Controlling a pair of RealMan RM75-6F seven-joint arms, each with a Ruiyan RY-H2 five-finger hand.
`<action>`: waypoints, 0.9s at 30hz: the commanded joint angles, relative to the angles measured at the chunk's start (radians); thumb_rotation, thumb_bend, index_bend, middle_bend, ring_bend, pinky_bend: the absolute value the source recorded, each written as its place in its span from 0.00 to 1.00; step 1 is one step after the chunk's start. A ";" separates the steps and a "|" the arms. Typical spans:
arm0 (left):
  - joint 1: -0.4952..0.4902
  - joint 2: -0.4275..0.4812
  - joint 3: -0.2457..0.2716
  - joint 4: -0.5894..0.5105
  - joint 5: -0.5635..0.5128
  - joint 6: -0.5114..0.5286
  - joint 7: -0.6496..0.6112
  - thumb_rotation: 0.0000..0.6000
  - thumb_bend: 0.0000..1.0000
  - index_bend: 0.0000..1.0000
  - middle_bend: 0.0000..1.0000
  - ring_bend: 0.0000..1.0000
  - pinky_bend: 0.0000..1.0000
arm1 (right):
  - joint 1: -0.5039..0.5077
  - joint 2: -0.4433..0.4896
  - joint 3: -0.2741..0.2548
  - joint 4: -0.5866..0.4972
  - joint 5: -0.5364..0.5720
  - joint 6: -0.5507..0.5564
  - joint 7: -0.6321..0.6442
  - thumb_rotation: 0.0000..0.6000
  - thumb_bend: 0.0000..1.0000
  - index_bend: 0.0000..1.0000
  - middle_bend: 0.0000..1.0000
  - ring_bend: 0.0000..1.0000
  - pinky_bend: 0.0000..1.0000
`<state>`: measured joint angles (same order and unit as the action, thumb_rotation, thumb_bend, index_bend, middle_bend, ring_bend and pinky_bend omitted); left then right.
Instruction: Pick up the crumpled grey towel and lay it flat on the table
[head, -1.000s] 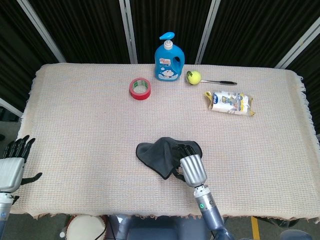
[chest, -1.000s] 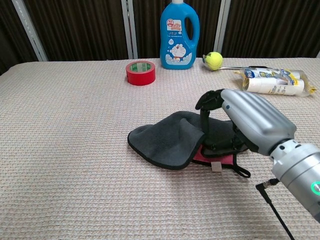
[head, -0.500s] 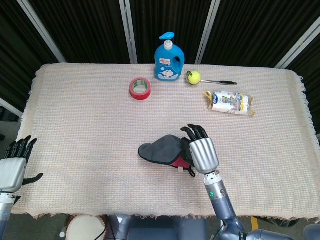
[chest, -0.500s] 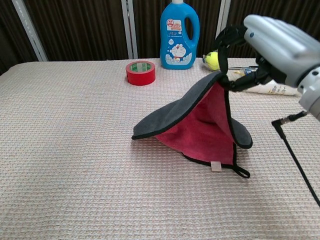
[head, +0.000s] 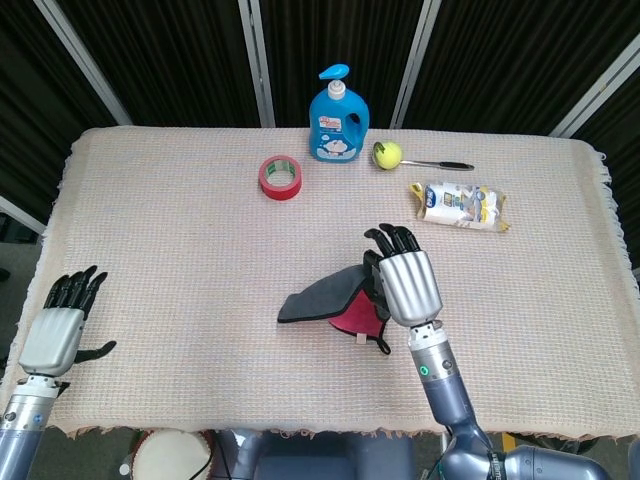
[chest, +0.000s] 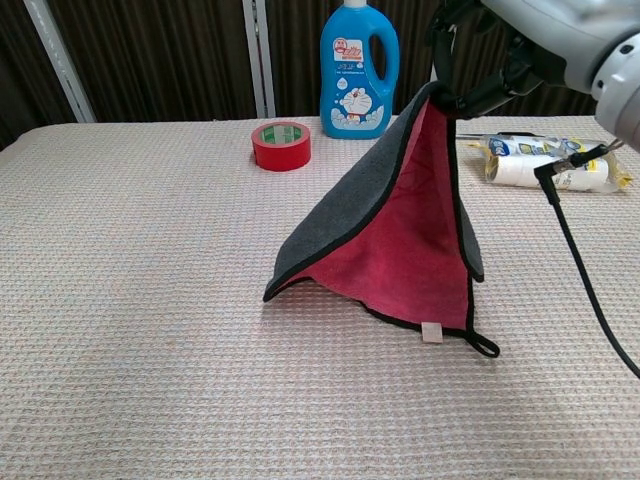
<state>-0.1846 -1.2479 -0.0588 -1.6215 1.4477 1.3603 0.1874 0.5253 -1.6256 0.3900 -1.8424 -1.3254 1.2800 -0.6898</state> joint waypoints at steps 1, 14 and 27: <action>-0.024 -0.028 -0.017 -0.010 -0.003 -0.013 0.028 1.00 0.03 0.04 0.01 0.00 0.02 | 0.025 -0.017 0.013 0.016 0.033 -0.004 -0.022 1.00 0.68 0.66 0.31 0.21 0.23; -0.152 -0.156 -0.114 -0.055 -0.116 -0.121 0.133 1.00 0.05 0.06 0.01 0.00 0.02 | 0.116 -0.067 0.069 0.080 0.123 0.018 -0.086 1.00 0.68 0.67 0.32 0.21 0.23; -0.252 -0.329 -0.148 -0.054 -0.225 -0.153 0.237 1.00 0.05 0.12 0.02 0.00 0.02 | 0.243 -0.133 0.150 0.138 0.196 0.066 -0.147 1.00 0.69 0.68 0.32 0.21 0.24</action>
<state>-0.4270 -1.5622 -0.2091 -1.6819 1.2327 1.2082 0.4144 0.7621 -1.7532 0.5358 -1.7094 -1.1364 1.3424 -0.8318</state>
